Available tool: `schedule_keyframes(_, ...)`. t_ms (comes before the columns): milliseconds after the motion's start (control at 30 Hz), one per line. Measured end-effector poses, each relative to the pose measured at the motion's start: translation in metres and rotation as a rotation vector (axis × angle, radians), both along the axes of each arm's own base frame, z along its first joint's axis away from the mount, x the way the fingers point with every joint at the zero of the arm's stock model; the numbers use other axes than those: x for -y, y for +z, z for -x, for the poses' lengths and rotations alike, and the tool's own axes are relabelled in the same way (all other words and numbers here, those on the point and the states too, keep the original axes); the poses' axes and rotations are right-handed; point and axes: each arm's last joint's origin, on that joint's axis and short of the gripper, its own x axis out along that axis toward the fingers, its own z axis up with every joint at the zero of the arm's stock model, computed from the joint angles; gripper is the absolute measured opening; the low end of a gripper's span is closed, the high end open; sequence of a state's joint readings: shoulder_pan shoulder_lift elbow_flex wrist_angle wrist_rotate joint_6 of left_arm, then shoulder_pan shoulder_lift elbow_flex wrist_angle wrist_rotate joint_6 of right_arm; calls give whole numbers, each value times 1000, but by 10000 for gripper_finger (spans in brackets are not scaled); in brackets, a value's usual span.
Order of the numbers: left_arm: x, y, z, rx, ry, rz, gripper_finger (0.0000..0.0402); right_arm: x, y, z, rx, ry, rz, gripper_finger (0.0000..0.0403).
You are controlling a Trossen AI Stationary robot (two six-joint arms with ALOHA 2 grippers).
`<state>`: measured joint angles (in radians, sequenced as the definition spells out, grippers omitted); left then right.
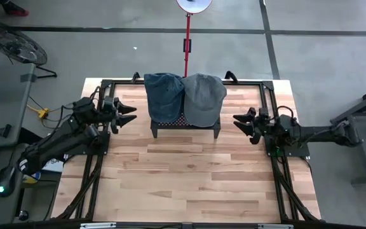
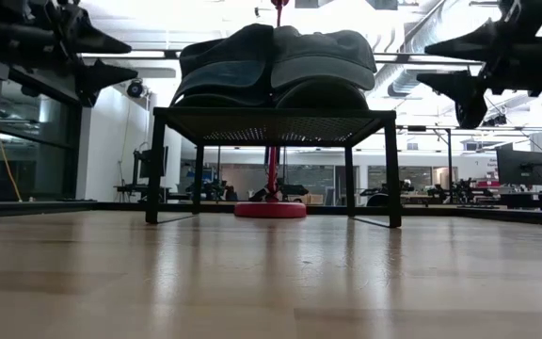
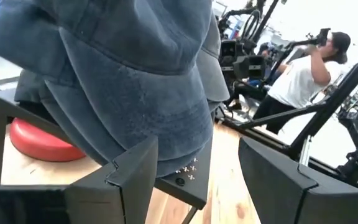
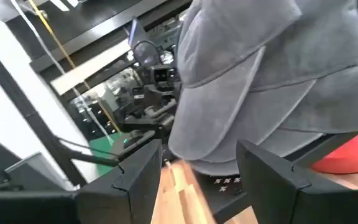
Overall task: Pick & Place hat
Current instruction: Return to Home Position
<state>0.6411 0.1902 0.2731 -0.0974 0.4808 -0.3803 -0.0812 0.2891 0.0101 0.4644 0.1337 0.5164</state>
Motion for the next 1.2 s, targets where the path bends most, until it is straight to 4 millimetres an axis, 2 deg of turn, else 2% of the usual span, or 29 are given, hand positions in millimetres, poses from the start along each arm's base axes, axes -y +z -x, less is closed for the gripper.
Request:
schedule_keyframes(167, 3, -7, 5, 58, 28, -12, 221, 0, 1, 2, 9, 7, 25, 200)
schedule_keyframes(400, 5, -26, 9, 85, 52, -1, 221, 0, 2, 4, 14, -8, 42, 200)
schedule_keyframes(467, 3, -29, 7, 98, 66, 3, 221, 0, 2, 4, 12, -8, 36, 200)
schedule_keyframes(667, 4, -54, -4, 128, 52, 33, 221, 0, 1, 4, 7, -7, 28, 200)
schedule_keyframes(1200, 35, -63, -15, 20, 58, -45, 221, 0, -8, 2, -93, -2, 42, 200)
